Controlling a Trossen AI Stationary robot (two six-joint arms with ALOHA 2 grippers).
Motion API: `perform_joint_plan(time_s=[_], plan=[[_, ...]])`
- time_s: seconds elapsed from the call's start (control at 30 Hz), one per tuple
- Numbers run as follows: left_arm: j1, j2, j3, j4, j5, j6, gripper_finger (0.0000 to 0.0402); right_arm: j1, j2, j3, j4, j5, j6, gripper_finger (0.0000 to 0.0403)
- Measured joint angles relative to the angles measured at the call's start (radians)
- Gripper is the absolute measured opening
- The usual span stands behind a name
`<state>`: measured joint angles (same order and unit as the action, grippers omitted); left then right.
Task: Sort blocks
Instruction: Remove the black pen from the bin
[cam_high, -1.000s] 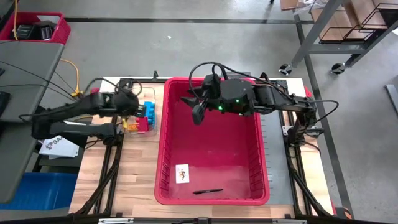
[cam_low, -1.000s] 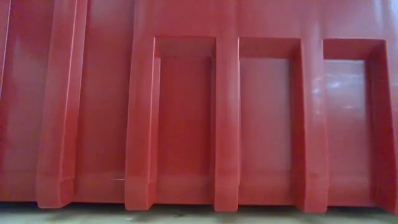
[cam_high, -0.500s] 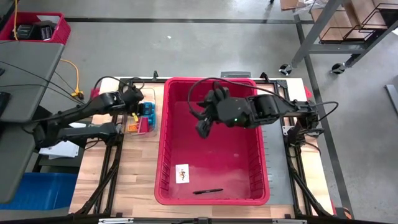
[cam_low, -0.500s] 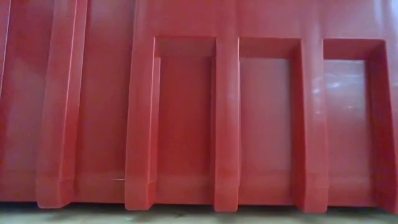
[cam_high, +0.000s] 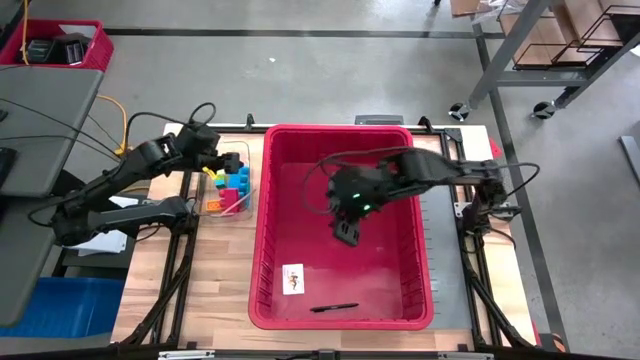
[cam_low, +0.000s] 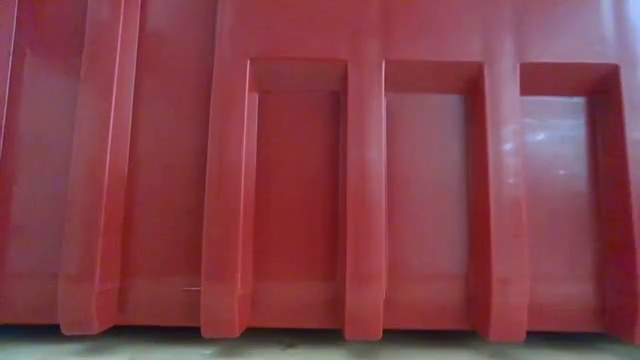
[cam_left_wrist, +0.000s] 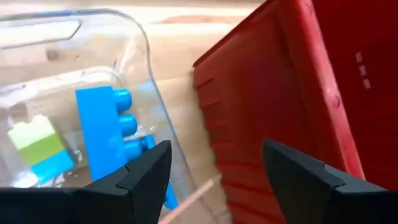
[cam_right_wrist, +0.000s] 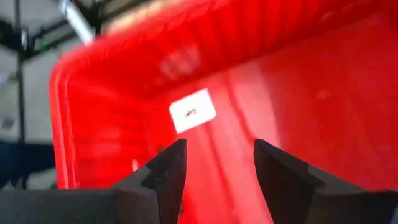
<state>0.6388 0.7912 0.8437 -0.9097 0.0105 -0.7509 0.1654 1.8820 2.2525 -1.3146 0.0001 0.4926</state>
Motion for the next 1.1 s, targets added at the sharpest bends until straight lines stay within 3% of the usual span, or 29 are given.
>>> perform_joint_plan(time_s=[0.1, 0.23, 0.37, 0.53, 0.73, 0.9, 1.1], plan=[[0.000, -0.001, 0.017, -0.031, 0.028, 0.001, 0.0248, -0.010, 0.046, -0.049, 0.012, -0.089, -0.054, 0.0178], [-0.022, -0.022, 0.018, 0.016, 0.162, -0.016, 0.0248, -0.015, 0.130, -0.149, 0.055, -0.120, -0.159, 0.0178], [-0.074, -0.067, 0.018, 0.129, 0.245, -0.032, 0.0248, 0.004, 0.207, -0.266, 0.239, -0.109, -0.357, 0.0178], [-0.188, -0.120, 0.019, 0.169, 0.243, -0.108, 0.0248, 0.044, 0.291, -0.338, 0.438, -0.125, -0.508, 0.0178], [-0.400, -0.154, 0.019, 0.093, 0.132, -0.245, 0.0248, 0.092, 0.374, -0.335, 0.525, -0.115, -0.616, 0.0178], [-0.648, -0.142, -0.021, 0.039, 0.055, -0.395, 0.0244, 0.103, 0.425, -0.336, 0.526, -0.124, -0.514, 0.0178], [-0.960, -0.093, -0.096, 0.099, -0.002, -0.591, 0.0236, 0.101, 0.426, -0.336, 0.557, -0.123, -0.475, 0.0178]])
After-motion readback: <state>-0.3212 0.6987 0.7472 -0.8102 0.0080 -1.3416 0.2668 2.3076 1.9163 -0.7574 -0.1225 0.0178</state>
